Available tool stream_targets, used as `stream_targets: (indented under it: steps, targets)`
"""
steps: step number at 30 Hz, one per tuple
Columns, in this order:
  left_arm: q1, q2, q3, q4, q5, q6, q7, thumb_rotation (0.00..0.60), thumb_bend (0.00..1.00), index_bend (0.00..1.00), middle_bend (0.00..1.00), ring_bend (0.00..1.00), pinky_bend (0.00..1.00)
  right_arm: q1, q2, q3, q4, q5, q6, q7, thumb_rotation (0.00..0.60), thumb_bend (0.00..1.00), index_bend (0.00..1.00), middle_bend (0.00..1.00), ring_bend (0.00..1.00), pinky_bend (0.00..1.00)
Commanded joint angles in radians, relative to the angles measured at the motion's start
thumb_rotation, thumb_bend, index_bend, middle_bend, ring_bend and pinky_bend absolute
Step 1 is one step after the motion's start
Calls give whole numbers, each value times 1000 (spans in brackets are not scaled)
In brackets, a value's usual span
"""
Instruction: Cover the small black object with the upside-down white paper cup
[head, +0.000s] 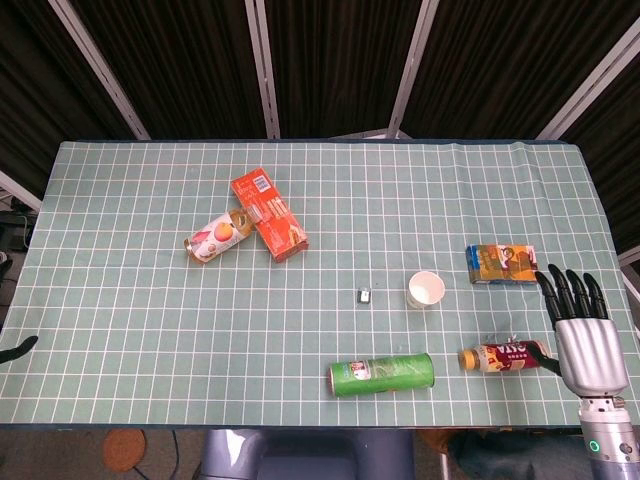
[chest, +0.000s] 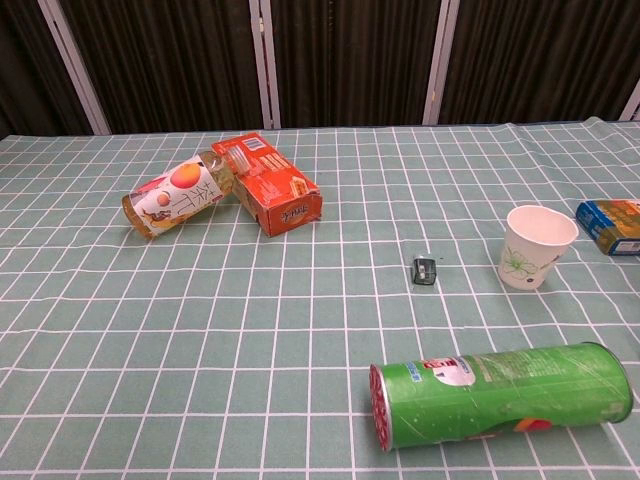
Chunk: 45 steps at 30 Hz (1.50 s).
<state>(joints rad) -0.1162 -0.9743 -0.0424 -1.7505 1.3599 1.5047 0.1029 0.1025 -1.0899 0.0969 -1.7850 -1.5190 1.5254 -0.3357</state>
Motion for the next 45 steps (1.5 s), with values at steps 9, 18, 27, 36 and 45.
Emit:
stream_targets:
  steps: [9,18,27,36,45]
  targets:
    - [3,-7,-11,-3,5,-3,24,600,0,0,0,0,0,52,-36,-23,38,-45,-85,-68,600,0,0,0,0,0]
    - [-13,-28,-32,7,-43,-40,79,600,0,0,0,0,0,294,-140,-6,140,-188,-373,-388,600,0,0,0,0,0]
    - [-29,-52,-43,20,-83,-74,129,600,0,0,0,0,0,414,-263,36,176,-110,-564,-726,600,0,0,0,0,0]
    - [-35,-55,-50,31,-102,-96,126,600,0,0,0,0,0,459,-346,22,242,-5,-638,-982,600,0,0,0,0,0]
    - [-34,-52,-49,27,-97,-101,122,600,0,0,0,0,0,453,-397,11,291,184,-612,-1220,600,0,0,0,0,0]
